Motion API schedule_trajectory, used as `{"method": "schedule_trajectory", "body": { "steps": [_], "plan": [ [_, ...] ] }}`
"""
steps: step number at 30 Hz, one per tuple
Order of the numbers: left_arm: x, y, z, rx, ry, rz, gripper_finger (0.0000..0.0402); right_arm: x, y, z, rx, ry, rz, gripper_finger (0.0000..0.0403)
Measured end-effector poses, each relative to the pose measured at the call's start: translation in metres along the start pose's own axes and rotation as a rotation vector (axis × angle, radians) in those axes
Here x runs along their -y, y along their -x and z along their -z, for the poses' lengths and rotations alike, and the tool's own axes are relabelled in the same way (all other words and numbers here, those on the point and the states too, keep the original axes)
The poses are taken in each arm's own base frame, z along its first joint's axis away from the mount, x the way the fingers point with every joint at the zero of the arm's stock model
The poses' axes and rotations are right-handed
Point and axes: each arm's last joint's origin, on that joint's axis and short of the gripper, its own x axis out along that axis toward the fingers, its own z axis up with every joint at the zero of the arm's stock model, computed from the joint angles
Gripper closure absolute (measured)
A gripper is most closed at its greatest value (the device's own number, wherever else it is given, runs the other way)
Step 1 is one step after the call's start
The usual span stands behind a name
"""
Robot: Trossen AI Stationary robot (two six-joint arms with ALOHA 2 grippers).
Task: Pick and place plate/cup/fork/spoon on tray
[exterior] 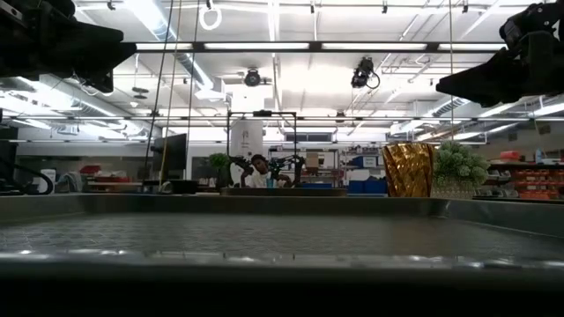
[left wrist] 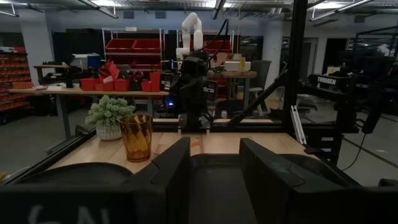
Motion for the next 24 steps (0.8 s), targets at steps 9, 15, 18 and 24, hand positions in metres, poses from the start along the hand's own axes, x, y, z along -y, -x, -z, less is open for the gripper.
{"method": "schedule_trajectory", "body": {
  "steps": [9,15,18,24],
  "plan": [
    [-0.002,0.000,-0.007,0.071,0.124,-0.044,0.0253,0.000,0.000,0.000,0.000,0.000,0.000,0.0266],
    [-0.003,0.000,0.006,-0.055,0.171,-0.100,0.0253,0.000,0.000,0.000,0.000,0.000,0.000,0.0266],
    [-0.003,0.000,0.008,-0.069,0.182,-0.095,0.0253,0.000,0.000,0.000,0.000,-0.001,0.000,0.0266],
    [-0.005,-0.006,-0.005,0.046,0.037,-0.175,0.0253,0.000,0.000,0.000,0.003,-0.002,0.000,0.0266]
  ]
}}
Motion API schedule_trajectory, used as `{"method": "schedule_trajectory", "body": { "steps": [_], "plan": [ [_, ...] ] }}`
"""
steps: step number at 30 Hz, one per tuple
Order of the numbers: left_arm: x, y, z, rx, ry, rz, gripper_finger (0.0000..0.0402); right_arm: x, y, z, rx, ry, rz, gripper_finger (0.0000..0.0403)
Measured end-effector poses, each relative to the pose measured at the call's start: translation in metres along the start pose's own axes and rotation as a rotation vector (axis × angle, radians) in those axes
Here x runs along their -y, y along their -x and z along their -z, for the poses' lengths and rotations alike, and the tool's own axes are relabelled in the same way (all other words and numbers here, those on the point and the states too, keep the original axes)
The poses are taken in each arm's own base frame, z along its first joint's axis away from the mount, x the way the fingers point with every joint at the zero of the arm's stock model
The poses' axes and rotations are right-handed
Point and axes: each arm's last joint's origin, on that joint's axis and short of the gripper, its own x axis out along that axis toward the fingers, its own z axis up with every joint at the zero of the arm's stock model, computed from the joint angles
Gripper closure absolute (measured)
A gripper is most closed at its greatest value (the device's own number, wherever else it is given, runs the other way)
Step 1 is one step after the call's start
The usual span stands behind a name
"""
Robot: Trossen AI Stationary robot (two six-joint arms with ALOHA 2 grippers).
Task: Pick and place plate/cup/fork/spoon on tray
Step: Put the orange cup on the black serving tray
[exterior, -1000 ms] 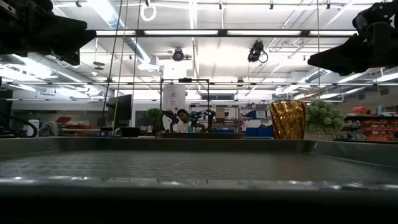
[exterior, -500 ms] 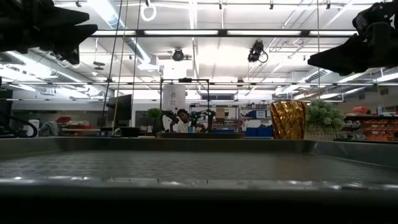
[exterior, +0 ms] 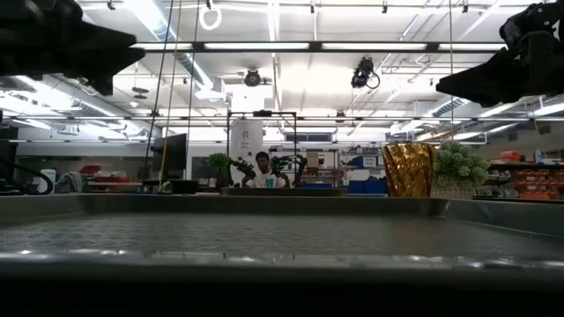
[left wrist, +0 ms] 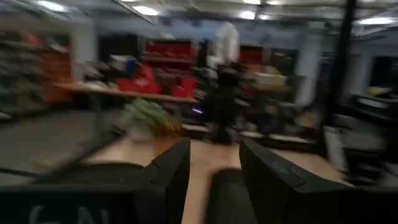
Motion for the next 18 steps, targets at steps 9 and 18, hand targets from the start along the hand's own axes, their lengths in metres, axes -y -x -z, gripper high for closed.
{"method": "schedule_trajectory", "body": {
  "steps": [9,18],
  "plan": [
    [-0.011,-0.021,-0.003,0.058,-0.052,-0.153,0.0253,0.000,0.000,0.000,0.001,-0.001,0.000,0.0266],
    [-0.015,-0.069,-0.004,-0.138,-0.023,-0.261,0.0253,0.000,0.000,0.000,0.001,-0.001,0.000,0.0266]
  ]
}}
